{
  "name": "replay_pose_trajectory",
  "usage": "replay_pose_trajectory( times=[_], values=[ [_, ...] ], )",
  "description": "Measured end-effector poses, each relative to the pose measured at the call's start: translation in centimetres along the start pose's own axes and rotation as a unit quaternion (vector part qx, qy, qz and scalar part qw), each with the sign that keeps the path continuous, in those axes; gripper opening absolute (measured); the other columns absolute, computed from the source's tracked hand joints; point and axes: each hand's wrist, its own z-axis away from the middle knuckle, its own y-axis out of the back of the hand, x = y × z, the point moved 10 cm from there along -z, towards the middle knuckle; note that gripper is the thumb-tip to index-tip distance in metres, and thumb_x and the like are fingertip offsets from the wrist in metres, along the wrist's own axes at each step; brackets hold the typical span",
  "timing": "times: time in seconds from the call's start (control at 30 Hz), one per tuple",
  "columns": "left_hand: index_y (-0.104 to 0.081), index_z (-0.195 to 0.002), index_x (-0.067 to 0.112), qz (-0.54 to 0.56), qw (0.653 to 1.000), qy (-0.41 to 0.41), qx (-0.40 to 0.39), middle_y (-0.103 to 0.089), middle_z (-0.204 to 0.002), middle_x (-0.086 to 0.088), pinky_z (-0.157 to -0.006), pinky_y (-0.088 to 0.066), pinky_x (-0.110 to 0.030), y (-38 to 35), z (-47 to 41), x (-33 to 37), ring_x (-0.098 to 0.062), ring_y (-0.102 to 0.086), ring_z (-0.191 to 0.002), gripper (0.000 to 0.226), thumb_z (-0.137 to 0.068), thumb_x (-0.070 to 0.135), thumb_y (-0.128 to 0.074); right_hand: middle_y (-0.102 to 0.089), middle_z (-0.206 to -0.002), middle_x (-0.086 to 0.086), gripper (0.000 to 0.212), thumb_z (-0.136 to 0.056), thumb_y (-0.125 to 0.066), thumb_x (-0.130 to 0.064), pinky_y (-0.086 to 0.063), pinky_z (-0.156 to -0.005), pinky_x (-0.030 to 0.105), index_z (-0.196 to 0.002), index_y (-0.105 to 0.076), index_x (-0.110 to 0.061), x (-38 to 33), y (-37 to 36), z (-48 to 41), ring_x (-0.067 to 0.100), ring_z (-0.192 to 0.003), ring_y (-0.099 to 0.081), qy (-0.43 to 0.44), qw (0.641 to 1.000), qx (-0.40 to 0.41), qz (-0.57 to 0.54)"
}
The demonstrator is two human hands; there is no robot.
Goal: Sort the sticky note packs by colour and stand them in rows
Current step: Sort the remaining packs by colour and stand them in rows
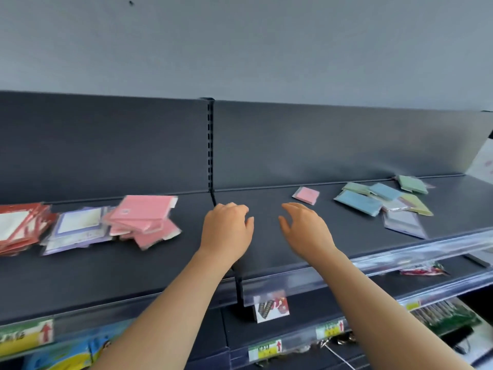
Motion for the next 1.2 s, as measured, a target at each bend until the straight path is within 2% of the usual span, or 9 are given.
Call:
replay_pose_trajectory(
  times=[0.3,0.4,0.53,0.6,0.77,0.87,0.93,1.1,1.2],
  values=[
    [-0.064,-0.113,0.012,-0.006,0.998,-0.026,-0.058,-0.064,-0.11,-0.002,-0.086,-0.044,-0.035,-7.5,-4.4,6.2,-0.025,-0.054,-0.104,0.031,-0.099,0.032,-0.045,-0.046,-0.146,0.002,0.043,-0.1,-0.043,-0.026,-0.038,-0.101,0.032,-0.14,-0.047,-0.012,11.3,-0.6,-1.7,0.023,-0.13,-0.046,-0.061,0.998,-0.023,0.01],
    [-0.062,-0.115,0.012,-0.01,0.996,-0.034,-0.082,-0.063,-0.113,-0.002,-0.087,-0.044,-0.035,-10.1,-6.1,7.6,-0.025,-0.053,-0.105,0.03,-0.099,0.031,-0.045,-0.051,-0.139,0.005,0.038,-0.1,-0.044,-0.025,-0.041,-0.098,0.034,-0.132,-0.053,-0.008,14.3,-0.7,-2.5,0.026,-0.124,-0.05,-0.086,0.995,-0.032,0.029],
    [-0.061,-0.117,0.012,-0.019,0.995,-0.045,-0.092,-0.062,-0.114,-0.002,-0.085,-0.044,-0.034,-12.7,-8.1,9.5,-0.025,-0.053,-0.104,0.03,-0.099,0.031,-0.045,-0.06,-0.116,0.009,0.023,-0.097,-0.044,-0.022,-0.044,-0.082,0.036,-0.106,-0.059,-0.006,18.0,-0.6,-3.7,0.031,-0.11,-0.055,-0.108,0.992,-0.032,0.051],
    [-0.059,-0.118,0.012,-0.019,0.994,-0.041,-0.098,-0.06,-0.118,-0.003,-0.087,-0.044,-0.035,-13.8,-8.9,10.3,-0.025,-0.052,-0.107,0.031,-0.099,0.032,-0.045,-0.059,-0.119,0.009,0.023,-0.096,-0.046,-0.022,-0.041,-0.089,0.037,-0.108,-0.058,-0.007,19.5,-0.5,-4.4,0.032,-0.111,-0.052,-0.101,0.992,-0.029,0.068],
    [-0.048,-0.128,0.013,-0.01,0.995,-0.039,-0.089,-0.046,-0.138,-0.003,-0.093,-0.04,-0.035,-16.6,-11.2,11.7,-0.026,-0.044,-0.12,0.034,-0.101,0.033,-0.043,-0.042,-0.138,0.008,0.04,-0.094,-0.049,-0.033,-0.023,-0.11,0.036,-0.125,-0.046,-0.008,23.2,-0.9,-6.4,0.028,-0.13,-0.035,-0.095,0.987,-0.042,0.126],
    [-0.028,-0.146,0.016,-0.057,0.99,-0.062,-0.117,-0.024,-0.155,-0.004,-0.105,-0.033,-0.036,-19.3,-12.4,12.3,-0.026,-0.029,-0.136,0.049,-0.102,0.034,-0.038,-0.038,-0.141,0.008,0.05,-0.093,-0.046,-0.043,-0.018,-0.112,0.039,-0.128,-0.043,-0.008,25.4,-1.4,-7.4,0.028,-0.132,-0.032,-0.103,0.985,-0.065,0.123],
    [-0.028,-0.146,0.018,-0.09,0.984,-0.065,-0.137,-0.022,-0.156,-0.001,-0.108,-0.03,-0.038,-20.7,-12.8,12.3,-0.026,-0.022,-0.141,0.046,-0.103,0.036,-0.033,-0.044,-0.133,0.006,0.044,-0.093,-0.044,-0.043,-0.02,-0.107,0.037,-0.121,-0.047,-0.009,25.8,-1.8,-7.9,0.027,-0.128,-0.036,-0.078,0.989,-0.067,0.104],
    [-0.055,-0.111,0.02,-0.121,0.987,-0.069,-0.086,-0.057,-0.124,0.004,-0.088,-0.037,-0.033,-19.2,-12.7,13.2,-0.022,-0.049,-0.115,0.028,-0.103,0.033,-0.032,-0.051,-0.136,0.009,0.034,-0.094,-0.043,-0.022,-0.031,-0.107,0.034,-0.121,-0.057,-0.008,24.0,-2.6,-8.6,0.028,-0.128,-0.041,0.021,0.996,-0.063,0.053],
    [-0.057,-0.094,0.021,-0.185,0.98,-0.034,-0.068,-0.061,-0.105,0.001,-0.069,-0.032,-0.03,-17.2,-11.7,12.9,-0.024,-0.056,-0.09,0.017,-0.099,0.019,-0.041,-0.059,-0.127,0.005,0.03,-0.093,-0.044,-0.021,-0.036,-0.1,0.033,-0.114,-0.064,-0.011,22.4,-3.1,-8.5,0.027,-0.118,-0.048,0.076,0.994,-0.059,0.045]
  ],
)
